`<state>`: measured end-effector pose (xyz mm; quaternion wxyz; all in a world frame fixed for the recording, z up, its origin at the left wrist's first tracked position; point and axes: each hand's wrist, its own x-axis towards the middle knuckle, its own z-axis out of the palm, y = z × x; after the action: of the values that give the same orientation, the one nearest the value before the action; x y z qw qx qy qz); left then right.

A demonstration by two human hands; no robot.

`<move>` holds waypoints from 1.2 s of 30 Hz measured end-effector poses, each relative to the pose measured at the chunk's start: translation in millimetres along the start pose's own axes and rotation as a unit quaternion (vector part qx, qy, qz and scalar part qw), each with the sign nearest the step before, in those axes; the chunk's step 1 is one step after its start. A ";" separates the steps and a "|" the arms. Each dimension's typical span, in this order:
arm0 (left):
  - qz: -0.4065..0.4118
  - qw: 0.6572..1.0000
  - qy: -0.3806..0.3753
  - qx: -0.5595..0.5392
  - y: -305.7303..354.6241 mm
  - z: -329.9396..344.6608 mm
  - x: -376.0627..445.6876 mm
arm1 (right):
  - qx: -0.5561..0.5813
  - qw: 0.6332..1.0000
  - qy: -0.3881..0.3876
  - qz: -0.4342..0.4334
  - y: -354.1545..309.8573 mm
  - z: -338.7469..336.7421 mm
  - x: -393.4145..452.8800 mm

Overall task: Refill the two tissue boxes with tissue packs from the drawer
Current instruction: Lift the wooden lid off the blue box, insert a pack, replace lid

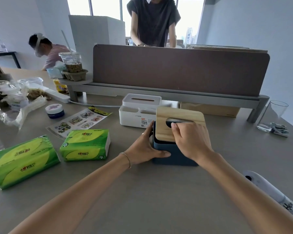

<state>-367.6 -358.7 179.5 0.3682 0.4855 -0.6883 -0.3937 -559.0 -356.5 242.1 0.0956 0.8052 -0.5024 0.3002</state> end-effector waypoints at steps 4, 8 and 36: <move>0.044 0.994 -0.005 0.098 20.4 -23.0 -22.1 | 0.023 0.999 -0.027 0.007 -5.4 -22.4 -7.7; 0.116 0.976 0.042 0.180 47.5 -38.8 -58.7 | 0.020 0.997 -0.071 -0.001 -18.5 -32.5 -34.5; 0.053 0.938 -0.110 0.325 2.6 14.9 -124.7 | 0.101 0.987 -0.117 0.032 -64.3 -13.9 -117.2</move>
<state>-349.7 -235.9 160.1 0.1328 0.4951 -0.8396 -0.1796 -545.6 -231.4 194.8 -0.0555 0.8236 -0.5030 0.2562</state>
